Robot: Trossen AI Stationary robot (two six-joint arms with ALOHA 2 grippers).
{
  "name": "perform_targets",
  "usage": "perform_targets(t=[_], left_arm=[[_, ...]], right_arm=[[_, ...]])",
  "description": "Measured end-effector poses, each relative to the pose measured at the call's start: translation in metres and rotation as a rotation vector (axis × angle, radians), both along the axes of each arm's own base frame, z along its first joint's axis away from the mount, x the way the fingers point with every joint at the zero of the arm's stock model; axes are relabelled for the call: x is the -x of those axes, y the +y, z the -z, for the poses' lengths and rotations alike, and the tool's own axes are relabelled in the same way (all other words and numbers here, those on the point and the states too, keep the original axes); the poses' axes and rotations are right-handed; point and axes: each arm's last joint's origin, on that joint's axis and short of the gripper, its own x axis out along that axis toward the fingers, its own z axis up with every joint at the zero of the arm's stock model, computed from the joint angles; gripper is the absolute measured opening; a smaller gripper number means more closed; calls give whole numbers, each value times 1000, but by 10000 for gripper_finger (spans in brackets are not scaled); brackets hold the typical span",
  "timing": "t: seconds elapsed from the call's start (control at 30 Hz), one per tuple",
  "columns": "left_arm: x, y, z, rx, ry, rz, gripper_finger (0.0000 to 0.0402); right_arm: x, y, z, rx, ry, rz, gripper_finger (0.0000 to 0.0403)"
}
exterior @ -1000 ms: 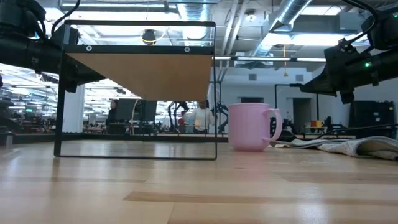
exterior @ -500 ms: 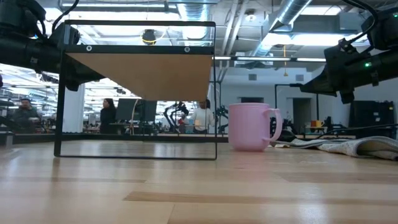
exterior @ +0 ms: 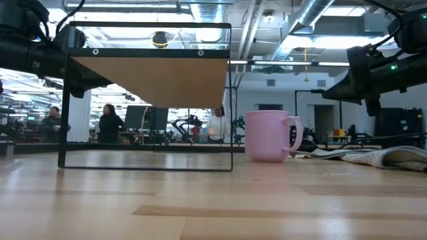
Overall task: Stack small to large cups/mugs on shelf
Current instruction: Put the blue mug on the shelf
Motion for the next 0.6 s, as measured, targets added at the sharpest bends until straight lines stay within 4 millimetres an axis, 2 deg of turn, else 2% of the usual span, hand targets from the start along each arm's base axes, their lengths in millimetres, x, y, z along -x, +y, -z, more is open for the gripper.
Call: perform_targets(t=[0.23,0.6], left_arm=[[0,0,0,67,-32,-2,116],[0,0,0,71,-32,-2,116]], right_arm=[[0,0,0,3,3,-1,33],[0,0,0,-9,-6,3,33]])
